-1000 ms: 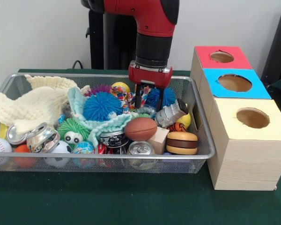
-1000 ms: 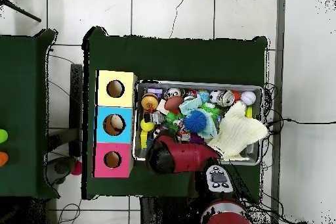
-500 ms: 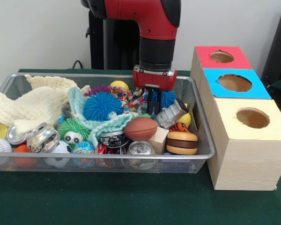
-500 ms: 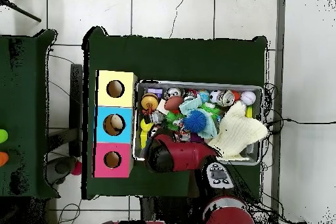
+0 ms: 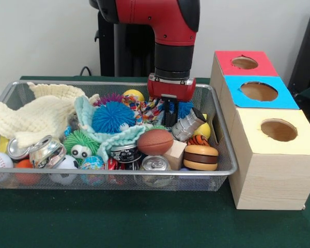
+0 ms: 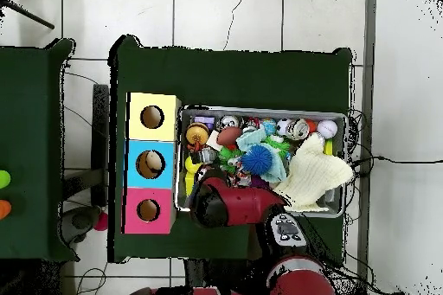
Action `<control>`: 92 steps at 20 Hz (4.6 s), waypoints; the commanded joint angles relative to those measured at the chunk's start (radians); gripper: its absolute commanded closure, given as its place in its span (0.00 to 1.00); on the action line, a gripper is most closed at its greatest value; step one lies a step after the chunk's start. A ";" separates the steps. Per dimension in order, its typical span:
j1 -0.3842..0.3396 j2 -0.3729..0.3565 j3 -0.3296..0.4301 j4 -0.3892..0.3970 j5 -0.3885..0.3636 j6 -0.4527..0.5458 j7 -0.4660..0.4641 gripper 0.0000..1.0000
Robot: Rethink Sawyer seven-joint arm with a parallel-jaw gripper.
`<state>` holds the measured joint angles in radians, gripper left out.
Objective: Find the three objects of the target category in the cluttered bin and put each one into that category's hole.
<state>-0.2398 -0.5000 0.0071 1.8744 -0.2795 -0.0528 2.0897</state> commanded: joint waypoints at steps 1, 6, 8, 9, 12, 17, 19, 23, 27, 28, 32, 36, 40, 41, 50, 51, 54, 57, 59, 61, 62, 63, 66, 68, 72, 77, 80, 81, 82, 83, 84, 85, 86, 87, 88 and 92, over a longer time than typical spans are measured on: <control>-0.033 -0.026 0.088 0.001 0.008 0.127 0.059 1.00; -0.047 -0.130 0.111 0.030 0.036 0.282 0.024 1.00; -0.052 -0.145 0.118 0.033 0.035 0.300 0.024 1.00; -0.053 -0.148 0.119 0.032 0.032 0.304 0.026 1.00; -0.052 -0.152 0.120 0.026 0.025 0.324 0.028 1.00; -0.059 -0.153 0.131 0.025 0.007 0.313 0.033 0.00; -0.059 -0.149 0.127 0.028 0.005 0.292 0.043 0.00; -0.051 -0.137 0.122 0.014 -0.019 0.257 0.035 0.00; -0.006 -0.093 0.058 -0.027 -0.061 0.207 0.038 0.00; 0.002 -0.080 0.046 -0.034 -0.066 0.192 0.042 0.00; 0.020 -0.038 0.014 -0.047 -0.073 0.145 0.061 0.00; 0.028 -0.016 0.001 -0.050 -0.076 0.136 0.064 0.00; 0.034 0.017 -0.015 -0.057 -0.076 0.097 0.076 0.00; 0.038 0.028 -0.022 -0.061 -0.079 0.083 0.077 0.00; 0.028 -0.022 -0.005 -0.044 -0.094 0.190 0.010 0.00; 0.027 -0.024 -0.002 -0.046 -0.097 0.197 0.005 0.00; 0.027 -0.027 0.001 -0.049 -0.104 0.210 -0.001 0.00; 0.026 -0.021 -0.001 -0.051 -0.106 0.199 0.012 0.00; 0.026 -0.009 -0.002 -0.054 -0.103 0.167 0.033 0.00; 0.027 0.000 -0.003 -0.057 -0.103 0.150 0.042 0.00; 0.028 0.001 -0.005 -0.058 -0.102 0.147 0.044 0.00; 0.031 0.005 -0.009 -0.059 -0.102 0.137 0.050 0.00; 0.035 0.013 -0.015 -0.062 -0.102 0.121 0.057 0.00; 0.037 0.014 -0.021 -0.061 -0.099 0.115 0.063 0.00; 0.047 0.055 -0.045 -0.073 -0.092 0.041 0.095 0.00; 0.051 0.086 -0.056 -0.087 -0.088 0.012 0.090 0.00; 0.050 0.100 -0.059 -0.089 -0.085 0.002 0.084 0.00; 0.053 0.104 -0.064 -0.092 -0.083 -0.003 0.083 0.00; 0.052 0.103 -0.062 -0.091 -0.082 0.000 0.079 0.00; 0.053 0.100 -0.063 -0.091 -0.081 0.005 0.076 0.00; 0.052 0.099 -0.062 -0.090 -0.080 0.006 0.074 0.00; 0.051 0.094 -0.060 -0.087 -0.080 0.014 0.071 0.00; 0.051 0.091 -0.060 -0.085 -0.078 0.017 0.071 0.00; 0.050 0.083 -0.060 -0.082 -0.077 0.023 0.070 0.00; 0.049 0.078 -0.058 -0.080 -0.076 0.024 0.071 0.00; 0.018 0.032 -0.021 -0.042 -0.047 0.027 0.104 0.00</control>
<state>-0.1940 -0.4637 -0.0689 1.8790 -0.3470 -0.0179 2.0897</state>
